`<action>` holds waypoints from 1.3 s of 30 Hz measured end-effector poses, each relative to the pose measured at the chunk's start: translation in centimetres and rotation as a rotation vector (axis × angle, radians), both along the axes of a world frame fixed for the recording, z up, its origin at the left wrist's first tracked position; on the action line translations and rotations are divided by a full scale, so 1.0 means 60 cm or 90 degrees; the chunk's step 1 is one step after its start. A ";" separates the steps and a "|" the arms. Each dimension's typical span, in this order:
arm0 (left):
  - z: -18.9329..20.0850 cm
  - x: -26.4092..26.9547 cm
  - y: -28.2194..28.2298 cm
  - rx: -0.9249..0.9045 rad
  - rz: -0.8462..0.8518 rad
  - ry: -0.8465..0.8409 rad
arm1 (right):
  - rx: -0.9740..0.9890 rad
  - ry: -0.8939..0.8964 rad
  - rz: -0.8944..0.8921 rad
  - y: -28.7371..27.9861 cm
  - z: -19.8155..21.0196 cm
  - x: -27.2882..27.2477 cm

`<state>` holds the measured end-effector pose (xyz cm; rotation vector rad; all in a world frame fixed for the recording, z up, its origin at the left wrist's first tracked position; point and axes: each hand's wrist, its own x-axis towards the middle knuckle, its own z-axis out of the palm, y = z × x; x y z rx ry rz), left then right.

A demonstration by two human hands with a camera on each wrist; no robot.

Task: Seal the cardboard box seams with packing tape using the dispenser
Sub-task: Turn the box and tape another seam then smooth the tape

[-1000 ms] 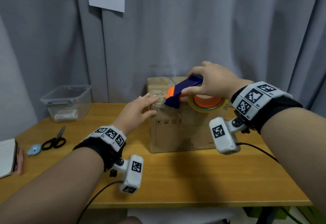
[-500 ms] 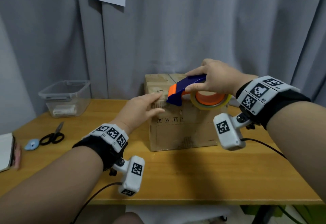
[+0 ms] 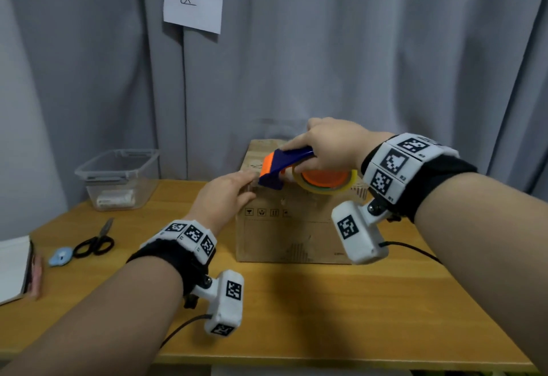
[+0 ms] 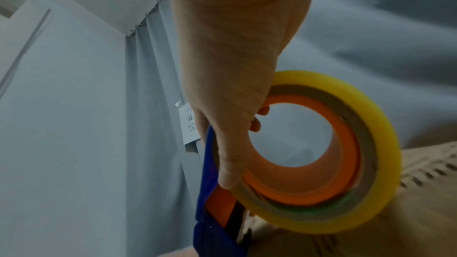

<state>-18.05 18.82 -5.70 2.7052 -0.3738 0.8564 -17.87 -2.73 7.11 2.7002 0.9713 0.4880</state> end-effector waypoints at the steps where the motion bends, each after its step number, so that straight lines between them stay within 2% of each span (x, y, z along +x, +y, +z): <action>1: -0.001 0.001 0.001 -0.006 0.008 0.000 | 0.003 -0.009 0.010 0.002 0.008 0.002; 5: 0.002 -0.001 0.007 -0.003 0.037 0.014 | 0.003 -0.029 0.049 0.007 0.039 0.009; 8: 0.007 -0.002 0.010 0.014 0.055 0.012 | 0.005 0.024 0.053 -0.003 0.035 0.016; 14: 0.016 -0.007 0.000 0.092 0.101 -0.013 | 0.031 0.052 0.017 -0.059 0.037 0.025; 20: 0.019 -0.004 -0.014 0.212 0.142 -0.046 | 0.051 0.111 -0.018 -0.060 0.008 0.022; 24: 0.023 0.016 -0.053 0.215 0.072 -0.033 | 0.034 0.079 -0.040 -0.060 0.005 0.025; 27: 0.015 0.024 -0.065 0.166 0.043 -0.002 | -0.029 0.047 -0.054 -0.052 0.006 0.020; 33: 0.006 0.016 -0.030 0.102 0.021 -0.042 | -0.091 -0.046 -0.068 -0.020 -0.008 0.004; 39: 0.012 0.001 0.022 0.131 0.066 -0.040 | -0.053 -0.067 -0.020 0.037 -0.005 0.003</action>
